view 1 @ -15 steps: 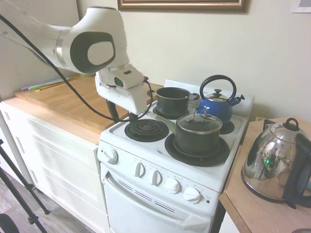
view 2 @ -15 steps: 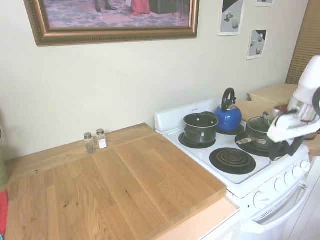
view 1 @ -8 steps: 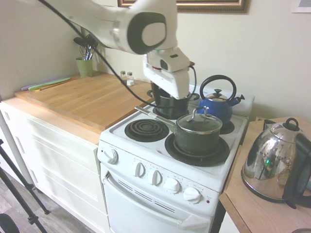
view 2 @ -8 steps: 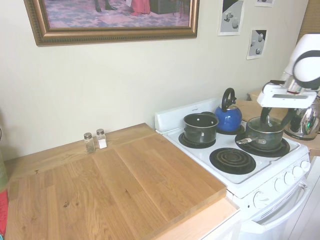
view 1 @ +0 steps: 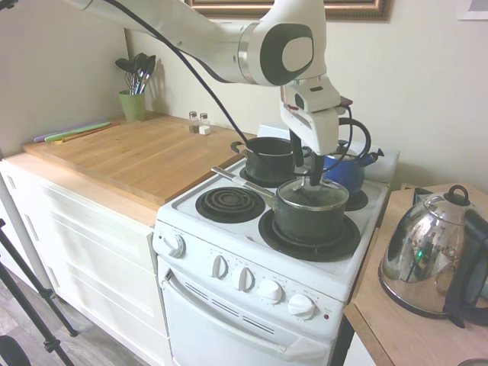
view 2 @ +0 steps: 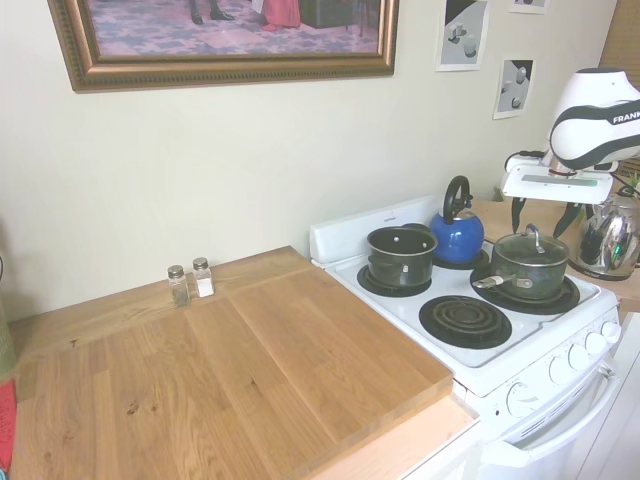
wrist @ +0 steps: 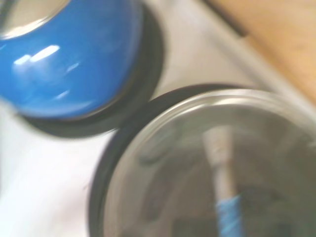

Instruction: Uncover the lid of the pot

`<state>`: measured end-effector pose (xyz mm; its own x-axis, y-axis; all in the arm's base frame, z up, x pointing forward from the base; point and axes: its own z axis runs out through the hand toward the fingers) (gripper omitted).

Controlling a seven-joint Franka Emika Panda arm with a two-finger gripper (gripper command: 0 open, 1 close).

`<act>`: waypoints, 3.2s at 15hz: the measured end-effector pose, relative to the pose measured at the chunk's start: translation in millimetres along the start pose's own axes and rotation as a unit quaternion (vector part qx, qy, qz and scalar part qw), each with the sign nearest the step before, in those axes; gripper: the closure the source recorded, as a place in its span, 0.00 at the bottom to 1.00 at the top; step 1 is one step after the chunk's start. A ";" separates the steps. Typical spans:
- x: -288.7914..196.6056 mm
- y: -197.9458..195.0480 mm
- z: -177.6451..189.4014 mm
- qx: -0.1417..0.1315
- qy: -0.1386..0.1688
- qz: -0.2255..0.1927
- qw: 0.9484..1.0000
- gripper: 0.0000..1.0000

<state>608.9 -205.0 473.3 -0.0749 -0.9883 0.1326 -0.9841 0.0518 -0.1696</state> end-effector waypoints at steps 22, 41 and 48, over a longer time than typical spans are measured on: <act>12.8 -18.3 23.7 -0.016 0.008 0.007 1.000 1.00; -220.4 68.3 -202.6 0.033 0.163 -0.085 0.982 1.00; -425.3 28.4 -150.7 -0.027 0.155 -0.239 0.958 1.00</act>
<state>588.6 238.4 559.1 0.3498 -0.8121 0.4670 -0.9245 -0.3797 0.0322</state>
